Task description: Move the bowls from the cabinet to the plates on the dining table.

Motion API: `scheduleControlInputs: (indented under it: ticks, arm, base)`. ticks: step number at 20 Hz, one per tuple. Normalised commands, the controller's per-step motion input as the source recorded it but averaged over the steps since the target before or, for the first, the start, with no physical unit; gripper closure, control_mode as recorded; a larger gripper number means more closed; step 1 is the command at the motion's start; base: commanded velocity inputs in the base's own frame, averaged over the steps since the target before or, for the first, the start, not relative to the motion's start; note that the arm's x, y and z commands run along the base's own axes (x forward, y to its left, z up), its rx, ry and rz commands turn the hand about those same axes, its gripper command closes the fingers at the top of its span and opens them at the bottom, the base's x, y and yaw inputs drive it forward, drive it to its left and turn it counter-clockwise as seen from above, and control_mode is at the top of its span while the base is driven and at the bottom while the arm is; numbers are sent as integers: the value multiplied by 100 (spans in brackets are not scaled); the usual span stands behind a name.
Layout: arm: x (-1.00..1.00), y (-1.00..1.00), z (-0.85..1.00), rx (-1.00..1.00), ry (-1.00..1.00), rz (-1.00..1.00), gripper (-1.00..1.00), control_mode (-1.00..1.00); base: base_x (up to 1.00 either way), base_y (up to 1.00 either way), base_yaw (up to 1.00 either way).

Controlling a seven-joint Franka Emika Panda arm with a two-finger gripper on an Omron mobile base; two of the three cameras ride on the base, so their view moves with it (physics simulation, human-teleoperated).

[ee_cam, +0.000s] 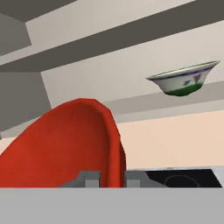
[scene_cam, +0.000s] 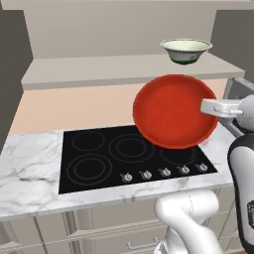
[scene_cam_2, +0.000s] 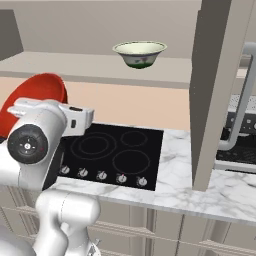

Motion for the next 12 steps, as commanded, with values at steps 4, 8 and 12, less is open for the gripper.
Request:
scheduleControlInputs:
  ticks: [4, 8, 12]
  arm:
    - [-22, -3, -17, -3, 0, 1, 100, -100]
    - [0, 0, 0, 0, 0, 0, 100, -100]
    - [-1, 0, 0, 0, 0, 0, 100, -100]
  base:
    - [0, 0, 0]
    - [0, 0, 0]
    - [0, 0, 0]
